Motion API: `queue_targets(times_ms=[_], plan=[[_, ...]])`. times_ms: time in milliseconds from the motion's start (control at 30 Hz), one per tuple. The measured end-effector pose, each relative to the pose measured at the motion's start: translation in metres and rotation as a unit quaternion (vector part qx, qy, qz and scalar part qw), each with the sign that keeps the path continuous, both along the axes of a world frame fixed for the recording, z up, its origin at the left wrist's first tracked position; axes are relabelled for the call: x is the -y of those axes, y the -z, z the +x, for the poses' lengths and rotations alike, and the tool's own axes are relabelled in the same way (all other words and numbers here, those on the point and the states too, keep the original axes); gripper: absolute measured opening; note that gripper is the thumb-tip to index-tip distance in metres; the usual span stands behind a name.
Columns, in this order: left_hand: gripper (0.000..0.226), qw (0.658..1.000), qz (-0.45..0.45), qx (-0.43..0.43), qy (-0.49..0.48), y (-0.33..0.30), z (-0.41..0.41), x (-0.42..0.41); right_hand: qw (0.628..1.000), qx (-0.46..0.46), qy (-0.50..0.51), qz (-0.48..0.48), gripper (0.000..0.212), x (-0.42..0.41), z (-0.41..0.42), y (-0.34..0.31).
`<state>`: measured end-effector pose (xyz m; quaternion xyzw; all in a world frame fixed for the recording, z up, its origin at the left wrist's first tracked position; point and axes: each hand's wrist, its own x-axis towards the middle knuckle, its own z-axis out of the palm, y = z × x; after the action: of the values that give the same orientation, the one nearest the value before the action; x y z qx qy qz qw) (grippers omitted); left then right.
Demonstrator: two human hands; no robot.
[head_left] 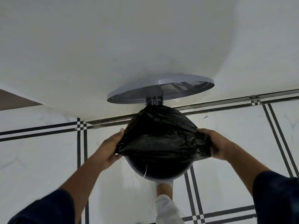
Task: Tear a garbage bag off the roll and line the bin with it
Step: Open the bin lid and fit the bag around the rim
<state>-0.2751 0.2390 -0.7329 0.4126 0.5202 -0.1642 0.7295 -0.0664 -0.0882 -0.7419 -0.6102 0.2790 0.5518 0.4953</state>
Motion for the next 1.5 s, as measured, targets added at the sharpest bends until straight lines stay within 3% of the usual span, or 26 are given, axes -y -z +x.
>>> queue_targets(times_ms=[200, 300, 400, 567, 700, 800, 933, 1033, 1100, 1233, 1367, 1500], plan=[[0.027, 0.982, 0.042, -0.062, -0.176, -0.003, -0.04, 0.051, 0.982, 0.008, 0.171, 0.085, 0.043, 0.02, -0.052, -0.003], [0.018, 0.96, 0.004, -0.053, -0.274, -0.013, -0.044, 0.064, 0.974, 0.031, 0.209, 0.086, 0.035, 0.027, -0.07, -0.005], [0.03, 0.946, -0.043, -0.044, -0.318, -0.014, -0.051, 0.076, 0.969, 0.045, 0.232, 0.073, 0.041, 0.029, -0.088, 0.002], [0.053, 0.962, -0.092, 0.024, -0.255, -0.006, -0.074, 0.088, 0.959, 0.01, 0.276, 0.064, 0.03, 0.031, -0.115, 0.016], [0.024, 0.967, -0.128, 0.058, -0.214, -0.004, -0.095, 0.104, 0.968, -0.037, 0.24, 0.063, 0.013, 0.03, -0.136, 0.01], [0.026, 0.971, -0.089, 0.023, -0.222, 0.002, -0.102, 0.111, 0.976, -0.027, 0.209, 0.062, 0.019, 0.028, -0.146, 0.0], [0.019, 0.984, 0.022, -0.074, -0.16, 0.006, -0.092, 0.121, 0.984, 0.066, 0.165, -0.014, 0.021, 0.015, -0.147, 0.0], [0.014, 0.979, 0.074, -0.111, -0.156, 0.006, -0.08, 0.126, 0.968, 0.048, 0.247, 0.006, 0.011, 0.002, -0.143, 0.0], [0.012, 0.979, 0.018, -0.085, -0.184, 0.001, -0.071, 0.126, 0.95, 0.043, 0.309, 0.032, 0.016, -0.002, -0.141, -0.006], [0.011, 0.91, -0.144, -0.079, -0.381, -0.002, -0.061, 0.128, 0.923, 0.027, 0.378, 0.072, 0.028, -0.005, -0.144, -0.013], [0.018, 0.889, -0.15, -0.021, -0.432, 0.005, -0.06, 0.13, 0.911, -0.028, 0.407, 0.059, 0.024, -0.012, -0.148, -0.006], [0.043, 0.875, -0.145, 0.026, -0.462, 0.005, -0.063, 0.129, 0.906, -0.03, 0.419, 0.053, 0.03, -0.019, -0.145, -0.003]])
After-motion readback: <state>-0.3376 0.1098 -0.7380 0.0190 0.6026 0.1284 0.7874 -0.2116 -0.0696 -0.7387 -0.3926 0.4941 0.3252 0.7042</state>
